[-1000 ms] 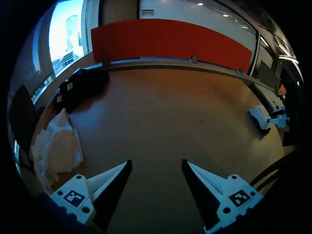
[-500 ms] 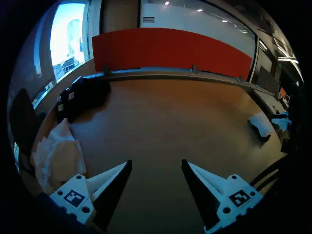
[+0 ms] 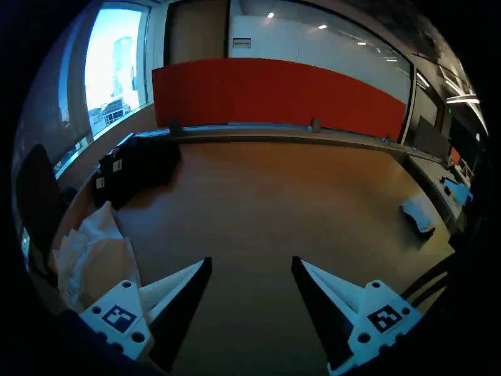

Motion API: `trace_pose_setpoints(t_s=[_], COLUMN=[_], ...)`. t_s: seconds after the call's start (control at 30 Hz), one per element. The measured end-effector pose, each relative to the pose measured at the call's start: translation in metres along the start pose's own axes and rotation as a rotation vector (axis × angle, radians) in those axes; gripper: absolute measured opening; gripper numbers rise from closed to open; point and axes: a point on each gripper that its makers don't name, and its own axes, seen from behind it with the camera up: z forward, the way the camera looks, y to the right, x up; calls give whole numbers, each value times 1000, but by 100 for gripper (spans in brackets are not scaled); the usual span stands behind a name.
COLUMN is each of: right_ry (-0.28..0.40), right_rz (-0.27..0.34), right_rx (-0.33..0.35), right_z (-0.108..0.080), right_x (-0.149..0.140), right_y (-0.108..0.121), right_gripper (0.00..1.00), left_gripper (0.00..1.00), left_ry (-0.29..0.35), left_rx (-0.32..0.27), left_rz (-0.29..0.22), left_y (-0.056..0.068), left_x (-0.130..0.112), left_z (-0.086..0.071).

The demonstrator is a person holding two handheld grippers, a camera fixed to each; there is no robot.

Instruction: Fold towel

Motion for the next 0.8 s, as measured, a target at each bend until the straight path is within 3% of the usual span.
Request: trace_pose_setpoints(t_s=[0.27,0.57,0.8], right_ry=[34,89,123], right_rz=[-12,-38,-62], right_rx=[-2,-18,-5], right_z=[-1,-4,-7], right_x=[16,44,64], right_y=[-6,-15,-39], right_gripper=[100,100,100], left_gripper=[94,94,94], left_ry=[61,212,318], left_rx=[-6,2,34], left_rz=[5,-12,-25], left_y=[-1,-7,-19], left_x=[19,63,92], left_z=[1,-3,-8])
